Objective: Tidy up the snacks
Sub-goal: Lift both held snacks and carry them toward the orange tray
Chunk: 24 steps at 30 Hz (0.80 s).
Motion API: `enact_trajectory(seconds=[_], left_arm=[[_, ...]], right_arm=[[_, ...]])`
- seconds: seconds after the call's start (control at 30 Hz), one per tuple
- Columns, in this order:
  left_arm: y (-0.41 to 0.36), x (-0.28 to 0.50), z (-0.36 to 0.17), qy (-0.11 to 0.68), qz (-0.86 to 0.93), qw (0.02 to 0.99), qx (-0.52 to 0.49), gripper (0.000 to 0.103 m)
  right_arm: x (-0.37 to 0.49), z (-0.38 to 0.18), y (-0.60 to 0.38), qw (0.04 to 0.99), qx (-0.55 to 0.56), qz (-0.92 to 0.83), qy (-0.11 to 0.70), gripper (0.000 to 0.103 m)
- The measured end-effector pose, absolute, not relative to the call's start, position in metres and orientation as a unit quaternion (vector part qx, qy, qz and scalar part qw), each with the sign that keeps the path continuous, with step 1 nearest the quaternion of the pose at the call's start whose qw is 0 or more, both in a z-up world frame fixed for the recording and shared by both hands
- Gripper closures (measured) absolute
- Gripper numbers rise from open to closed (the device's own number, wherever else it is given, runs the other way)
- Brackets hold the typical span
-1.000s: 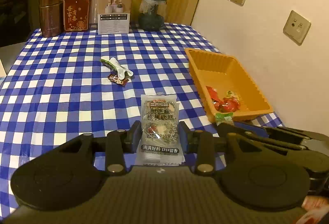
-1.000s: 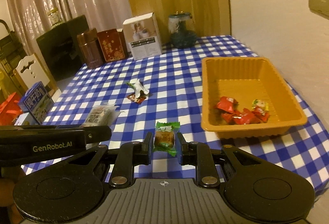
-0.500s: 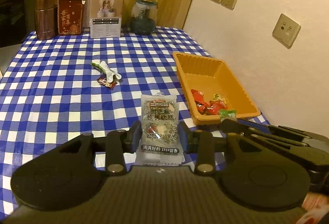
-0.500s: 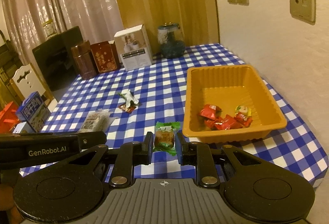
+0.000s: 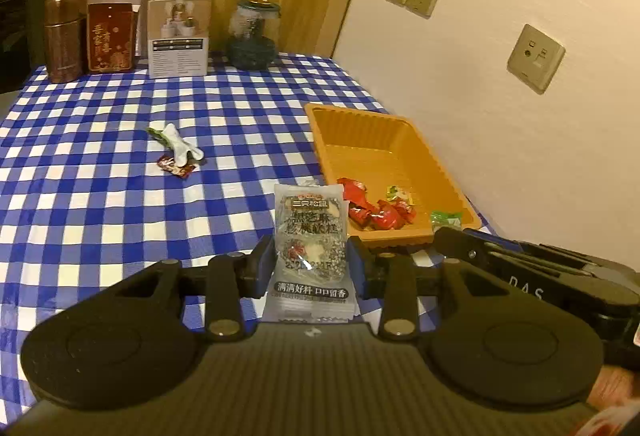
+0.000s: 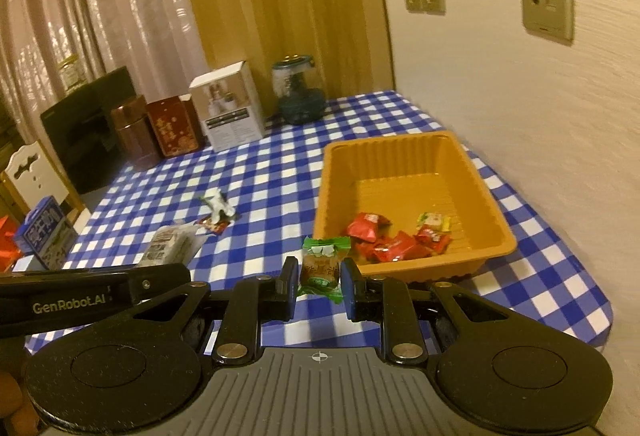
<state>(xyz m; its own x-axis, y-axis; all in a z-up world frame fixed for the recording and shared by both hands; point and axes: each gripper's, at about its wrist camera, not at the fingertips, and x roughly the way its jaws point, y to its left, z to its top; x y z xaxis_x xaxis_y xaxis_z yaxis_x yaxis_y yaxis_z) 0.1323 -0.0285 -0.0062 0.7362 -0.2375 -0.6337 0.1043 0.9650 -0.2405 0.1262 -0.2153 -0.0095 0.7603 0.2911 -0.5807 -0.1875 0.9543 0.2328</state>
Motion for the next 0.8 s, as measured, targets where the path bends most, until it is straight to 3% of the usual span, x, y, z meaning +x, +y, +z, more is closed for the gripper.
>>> enact_trajectory(seconds=[0.8], left_arm=[[-0.083, 0.168, -0.011, 0.360, -0.135, 0.919, -0.082, 0.068]], right_arm=[[0.150, -0.019, -0.270, 0.937, 0.104, 0.083, 0.324, 0.080]])
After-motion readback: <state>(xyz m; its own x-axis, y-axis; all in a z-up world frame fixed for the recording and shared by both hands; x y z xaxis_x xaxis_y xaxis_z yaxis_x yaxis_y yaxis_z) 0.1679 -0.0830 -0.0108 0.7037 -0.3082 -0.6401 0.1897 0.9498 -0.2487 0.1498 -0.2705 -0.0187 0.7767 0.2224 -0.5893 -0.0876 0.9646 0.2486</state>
